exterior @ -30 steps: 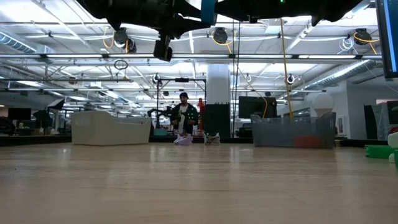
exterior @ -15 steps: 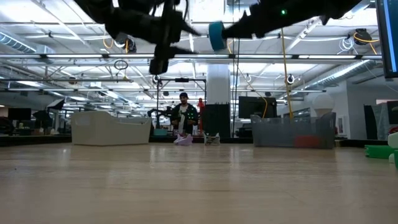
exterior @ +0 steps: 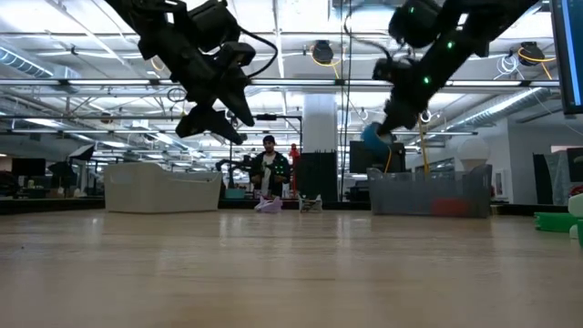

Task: Pick and place Stapler, Stapler remover, tape
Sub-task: Put the light blue tape into the black bin

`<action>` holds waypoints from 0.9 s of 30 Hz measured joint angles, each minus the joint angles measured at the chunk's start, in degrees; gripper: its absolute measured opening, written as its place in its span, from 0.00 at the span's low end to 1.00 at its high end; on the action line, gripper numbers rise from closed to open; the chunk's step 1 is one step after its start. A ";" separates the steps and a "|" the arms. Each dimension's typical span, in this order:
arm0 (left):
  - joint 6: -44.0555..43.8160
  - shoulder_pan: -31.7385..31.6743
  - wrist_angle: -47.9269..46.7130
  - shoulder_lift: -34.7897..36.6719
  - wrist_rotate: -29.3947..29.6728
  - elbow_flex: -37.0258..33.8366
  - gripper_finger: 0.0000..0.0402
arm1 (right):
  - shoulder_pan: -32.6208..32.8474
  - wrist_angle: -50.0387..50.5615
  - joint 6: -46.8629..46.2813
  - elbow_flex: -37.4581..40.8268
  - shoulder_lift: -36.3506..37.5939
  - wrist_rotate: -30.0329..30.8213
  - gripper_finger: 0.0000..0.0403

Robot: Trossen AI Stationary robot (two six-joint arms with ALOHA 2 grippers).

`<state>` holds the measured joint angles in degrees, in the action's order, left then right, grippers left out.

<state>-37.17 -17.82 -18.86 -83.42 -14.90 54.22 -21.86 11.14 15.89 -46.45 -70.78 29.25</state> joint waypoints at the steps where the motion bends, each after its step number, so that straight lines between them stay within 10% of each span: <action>1: 0.00 0.05 -0.02 0.00 0.01 0.00 0.43 | -1.66 1.48 -1.06 0.02 0.01 -1.47 0.08; 11: 1.33 0.63 -0.02 0.00 6.17 0.00 0.43 | -12.41 4.32 -2.92 -0.05 -3.54 -11.56 0.08; 27: 1.46 0.68 -0.02 0.00 6.47 0.00 0.43 | -13.86 5.17 1.95 0.00 -14.21 -11.25 0.08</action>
<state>-35.70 -17.15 -18.87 -83.42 -8.43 54.22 -35.72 16.32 17.84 -46.46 -85.00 18.00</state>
